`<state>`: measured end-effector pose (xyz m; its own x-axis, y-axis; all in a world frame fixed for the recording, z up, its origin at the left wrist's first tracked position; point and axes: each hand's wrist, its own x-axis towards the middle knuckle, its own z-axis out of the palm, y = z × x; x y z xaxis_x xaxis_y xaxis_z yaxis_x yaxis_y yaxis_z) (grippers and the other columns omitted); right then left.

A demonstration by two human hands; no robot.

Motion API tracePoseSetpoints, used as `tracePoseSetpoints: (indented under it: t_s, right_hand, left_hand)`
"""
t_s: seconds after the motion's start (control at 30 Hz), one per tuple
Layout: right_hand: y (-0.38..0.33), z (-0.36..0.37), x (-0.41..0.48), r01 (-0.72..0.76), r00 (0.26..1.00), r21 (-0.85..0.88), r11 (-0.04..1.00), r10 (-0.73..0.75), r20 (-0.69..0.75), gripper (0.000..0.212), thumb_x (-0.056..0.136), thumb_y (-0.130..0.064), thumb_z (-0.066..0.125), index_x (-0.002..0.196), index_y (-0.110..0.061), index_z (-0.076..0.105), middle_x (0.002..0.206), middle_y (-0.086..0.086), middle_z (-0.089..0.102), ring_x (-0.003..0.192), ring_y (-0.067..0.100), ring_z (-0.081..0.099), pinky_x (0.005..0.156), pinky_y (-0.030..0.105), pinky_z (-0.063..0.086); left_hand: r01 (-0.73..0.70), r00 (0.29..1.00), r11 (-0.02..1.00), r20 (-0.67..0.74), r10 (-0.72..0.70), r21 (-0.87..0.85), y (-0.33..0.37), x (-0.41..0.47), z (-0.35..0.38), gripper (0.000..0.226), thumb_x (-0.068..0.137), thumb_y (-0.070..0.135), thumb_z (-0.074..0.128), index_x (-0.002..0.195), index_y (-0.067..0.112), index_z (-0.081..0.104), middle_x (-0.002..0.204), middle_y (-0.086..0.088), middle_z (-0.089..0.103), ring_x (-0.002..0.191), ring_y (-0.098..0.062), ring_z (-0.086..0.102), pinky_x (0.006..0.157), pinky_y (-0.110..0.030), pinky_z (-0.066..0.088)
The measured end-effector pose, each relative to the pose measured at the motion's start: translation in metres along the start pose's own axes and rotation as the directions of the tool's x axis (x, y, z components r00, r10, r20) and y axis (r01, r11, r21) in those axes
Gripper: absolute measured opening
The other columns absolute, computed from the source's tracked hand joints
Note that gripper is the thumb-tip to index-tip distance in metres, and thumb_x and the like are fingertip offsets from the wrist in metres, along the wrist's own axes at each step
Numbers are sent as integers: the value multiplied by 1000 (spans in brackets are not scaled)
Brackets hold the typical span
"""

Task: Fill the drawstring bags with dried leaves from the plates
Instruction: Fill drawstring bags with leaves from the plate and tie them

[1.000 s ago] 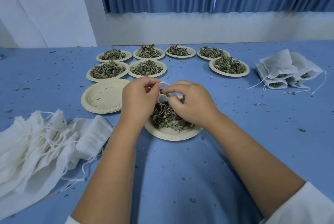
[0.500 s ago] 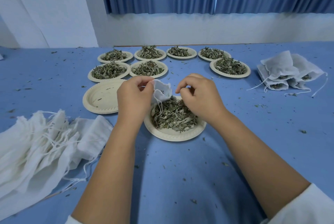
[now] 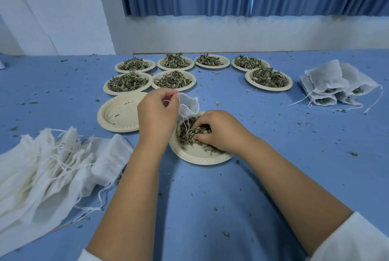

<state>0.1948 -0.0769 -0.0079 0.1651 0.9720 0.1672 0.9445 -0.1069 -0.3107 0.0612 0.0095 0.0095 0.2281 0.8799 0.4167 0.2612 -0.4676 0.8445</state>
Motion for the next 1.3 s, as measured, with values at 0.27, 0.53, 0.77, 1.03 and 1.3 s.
tracePoseSetpoints:
  t_s: [0.27, 0.53, 0.77, 1.03, 1.3]
  right_hand:
    - [7, -7, 1, -47, 987, 288, 957, 89, -136, 16, 80, -22, 78, 95, -24, 75, 77, -21, 60, 73, -3, 55, 67, 5, 38]
    - [12, -17, -1, -105, 994, 189, 976, 102, 24, 47, 73, -40, 82, 116, -34, 64, 108, -7, 57, 98, 9, 53, 85, 24, 43]
    - [7, -16, -4, -80, 995, 75, 994, 75, 62, 40, 80, -31, 77, 119, -26, 67, 83, -13, 52, 75, 3, 47, 63, 19, 36]
    - [6, -30, -6, -75, 988, 393, 917, 122, -97, 19, 73, -25, 83, 87, -29, 71, 62, -22, 56, 56, -8, 52, 57, 5, 39]
    - [6, -44, -9, -49, 976, 701, 712, 182, -117, 22, 72, -14, 84, 87, -19, 70, 77, -7, 64, 67, 2, 55, 69, 15, 47]
  left_hand:
    - [22, 1000, 999, -1, -22, -45, -1, 1, -1, 12, 93, 18, 63, 97, 22, 74, 81, 15, 68, 67, 6, 61, 58, -5, 42]
    - [27, 1000, 999, 6, -27, -37, -1, 1, -1, 12, 93, 19, 63, 98, 23, 74, 83, 17, 68, 76, 2, 63, 60, -4, 43]
    - [16, 1000, 1000, 14, -16, -25, -1, 0, 0, 13, 94, 18, 62, 98, 22, 74, 87, 15, 69, 76, 2, 62, 61, -4, 43]
    - [14, 1000, 1000, 12, -14, -13, 0, 0, -1, 14, 92, 19, 63, 99, 19, 75, 85, 14, 69, 74, 7, 60, 60, -2, 41]
    - [-5, 999, 1000, 43, 6, -15, 6, -4, -3, 19, 88, 19, 65, 75, 33, 67, 73, 18, 66, 66, 13, 57, 59, -3, 42]
